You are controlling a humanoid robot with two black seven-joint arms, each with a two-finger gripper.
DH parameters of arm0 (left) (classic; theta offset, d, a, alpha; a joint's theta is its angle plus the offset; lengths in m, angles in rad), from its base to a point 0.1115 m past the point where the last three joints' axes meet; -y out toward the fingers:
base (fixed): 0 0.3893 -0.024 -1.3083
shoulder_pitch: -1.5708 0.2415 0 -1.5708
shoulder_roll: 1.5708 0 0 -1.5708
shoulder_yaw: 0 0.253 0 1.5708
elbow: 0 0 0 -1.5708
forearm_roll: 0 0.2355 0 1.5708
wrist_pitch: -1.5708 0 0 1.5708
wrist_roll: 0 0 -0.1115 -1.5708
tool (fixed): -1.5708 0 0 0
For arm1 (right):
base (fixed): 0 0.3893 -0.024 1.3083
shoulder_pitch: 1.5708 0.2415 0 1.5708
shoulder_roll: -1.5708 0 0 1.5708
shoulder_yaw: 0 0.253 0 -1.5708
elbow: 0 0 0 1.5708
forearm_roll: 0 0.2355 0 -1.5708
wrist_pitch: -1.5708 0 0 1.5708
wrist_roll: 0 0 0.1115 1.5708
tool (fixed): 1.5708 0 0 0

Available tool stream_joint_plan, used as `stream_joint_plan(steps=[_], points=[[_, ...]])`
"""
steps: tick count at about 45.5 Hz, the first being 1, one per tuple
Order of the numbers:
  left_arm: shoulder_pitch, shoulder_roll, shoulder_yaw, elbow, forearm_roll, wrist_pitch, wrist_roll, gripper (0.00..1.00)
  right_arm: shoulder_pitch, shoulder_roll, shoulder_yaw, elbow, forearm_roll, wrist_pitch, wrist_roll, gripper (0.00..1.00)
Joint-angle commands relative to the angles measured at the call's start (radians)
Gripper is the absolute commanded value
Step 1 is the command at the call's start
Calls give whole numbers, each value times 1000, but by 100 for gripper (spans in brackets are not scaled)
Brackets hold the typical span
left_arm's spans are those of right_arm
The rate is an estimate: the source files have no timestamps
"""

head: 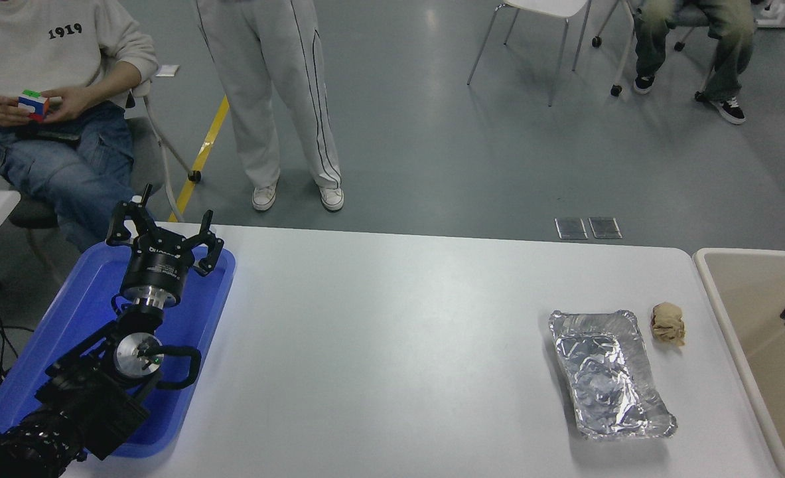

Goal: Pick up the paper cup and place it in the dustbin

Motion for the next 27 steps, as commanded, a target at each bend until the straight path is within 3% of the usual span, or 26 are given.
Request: stream_joint_plan(steps=[1, 8, 16, 27], points=[[0, 0, 0, 0, 0, 0, 0, 100, 318, 126, -247, 95, -10, 356, 0, 100], [0, 0, 0, 0, 0, 0, 0, 100, 459, 253, -284, 97, -10, 647, -2, 100], [0, 1, 0, 0, 0, 0, 0, 100, 568, 352, -281, 100, -10, 647, 0, 100], [0, 0, 0, 0, 0, 0, 0, 100, 755, 407, -266, 184, -11, 647, 0, 100]])
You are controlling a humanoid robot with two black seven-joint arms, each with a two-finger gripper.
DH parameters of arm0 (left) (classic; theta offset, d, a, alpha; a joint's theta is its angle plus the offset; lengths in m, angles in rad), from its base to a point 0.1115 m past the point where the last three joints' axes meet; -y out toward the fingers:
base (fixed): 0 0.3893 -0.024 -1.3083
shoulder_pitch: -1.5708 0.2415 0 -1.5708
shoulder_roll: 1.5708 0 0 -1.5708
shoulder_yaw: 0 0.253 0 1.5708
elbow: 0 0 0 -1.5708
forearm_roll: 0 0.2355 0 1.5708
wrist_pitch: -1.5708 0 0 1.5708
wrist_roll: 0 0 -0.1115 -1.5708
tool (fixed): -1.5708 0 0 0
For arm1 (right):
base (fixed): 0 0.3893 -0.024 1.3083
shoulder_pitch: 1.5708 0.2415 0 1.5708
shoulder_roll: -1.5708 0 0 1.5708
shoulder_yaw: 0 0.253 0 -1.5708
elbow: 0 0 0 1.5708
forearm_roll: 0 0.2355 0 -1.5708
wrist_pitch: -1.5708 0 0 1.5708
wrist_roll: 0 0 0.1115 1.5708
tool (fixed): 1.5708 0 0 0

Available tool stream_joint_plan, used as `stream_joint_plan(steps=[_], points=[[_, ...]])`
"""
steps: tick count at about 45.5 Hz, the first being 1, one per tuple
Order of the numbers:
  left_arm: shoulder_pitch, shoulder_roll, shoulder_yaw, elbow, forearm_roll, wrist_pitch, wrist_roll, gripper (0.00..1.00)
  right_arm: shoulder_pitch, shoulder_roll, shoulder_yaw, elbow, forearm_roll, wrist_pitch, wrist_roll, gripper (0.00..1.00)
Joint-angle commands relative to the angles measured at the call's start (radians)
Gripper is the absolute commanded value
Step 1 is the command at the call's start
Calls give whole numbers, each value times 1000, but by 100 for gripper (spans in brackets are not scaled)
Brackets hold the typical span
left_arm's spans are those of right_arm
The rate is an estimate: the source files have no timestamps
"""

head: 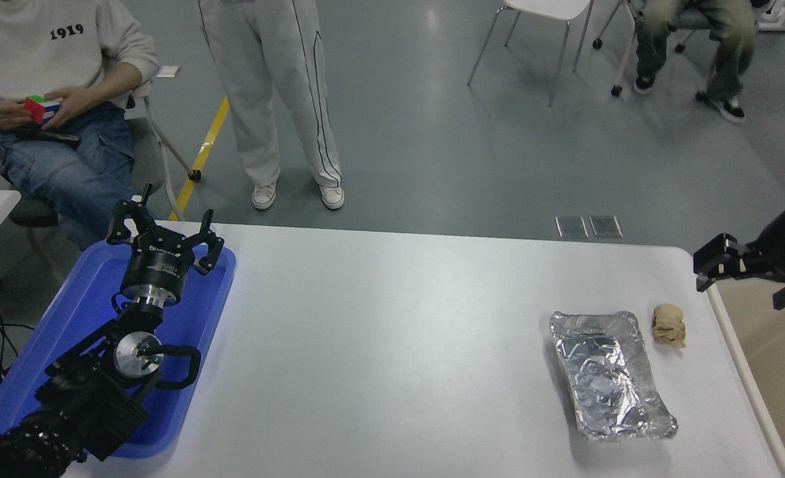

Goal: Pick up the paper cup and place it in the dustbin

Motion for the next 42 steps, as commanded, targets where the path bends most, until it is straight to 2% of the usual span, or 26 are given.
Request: stream_joint_plan(steps=[1, 9, 19, 42], points=[[0, 0, 0, 0, 0, 0, 0, 100, 199, 83, -8, 63, 0, 54, 1, 100], [1, 1, 0, 2, 0, 2, 0, 100, 245, 94, 64, 77, -34, 54, -1, 100], [1, 0, 0, 2, 0, 2, 0, 100, 250, 210, 78, 77, -75, 54, -1, 100], [1, 1, 0, 2, 0, 2, 0, 100, 265, 241, 115, 77, -80, 54, -1, 100]])
